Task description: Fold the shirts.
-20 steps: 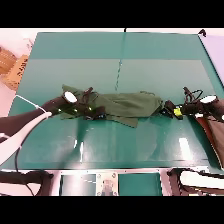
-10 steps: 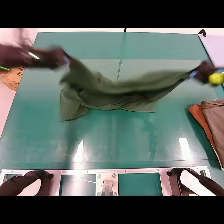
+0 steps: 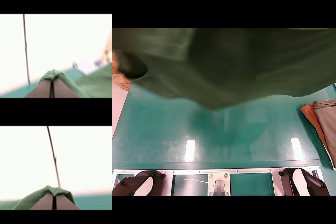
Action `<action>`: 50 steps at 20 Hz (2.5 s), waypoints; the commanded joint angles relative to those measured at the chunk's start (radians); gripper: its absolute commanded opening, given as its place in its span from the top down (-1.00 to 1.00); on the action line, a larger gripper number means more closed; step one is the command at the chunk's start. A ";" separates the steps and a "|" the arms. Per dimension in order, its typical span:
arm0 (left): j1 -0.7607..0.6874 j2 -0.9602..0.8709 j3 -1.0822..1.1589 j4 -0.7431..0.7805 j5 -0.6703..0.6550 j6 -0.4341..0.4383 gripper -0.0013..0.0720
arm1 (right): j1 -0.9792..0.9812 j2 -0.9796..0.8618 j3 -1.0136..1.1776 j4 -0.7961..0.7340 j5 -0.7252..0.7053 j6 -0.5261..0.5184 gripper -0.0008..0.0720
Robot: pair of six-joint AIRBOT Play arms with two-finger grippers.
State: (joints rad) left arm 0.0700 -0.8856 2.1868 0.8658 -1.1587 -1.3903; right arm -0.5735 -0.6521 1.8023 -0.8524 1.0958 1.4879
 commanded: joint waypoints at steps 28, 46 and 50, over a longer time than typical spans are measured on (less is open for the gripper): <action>0.003 -0.710 -0.710 0.032 0.502 0.046 0.91 | 0.178 -1.254 -0.065 0.269 0.008 -0.290 0.93; 0.002 -0.831 -0.697 0.330 0.178 0.031 0.91 | 0.241 -1.327 -0.006 -0.274 0.242 -0.232 0.93; 0.002 -0.835 -0.751 0.285 0.180 0.039 0.90 | 0.269 -1.327 -0.011 -0.322 0.246 -0.235 0.93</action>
State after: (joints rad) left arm 0.0723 -1.7134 1.4700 1.1759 -0.9642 -1.3590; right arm -0.3222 -1.9785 1.8011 -1.1141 1.3224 1.2575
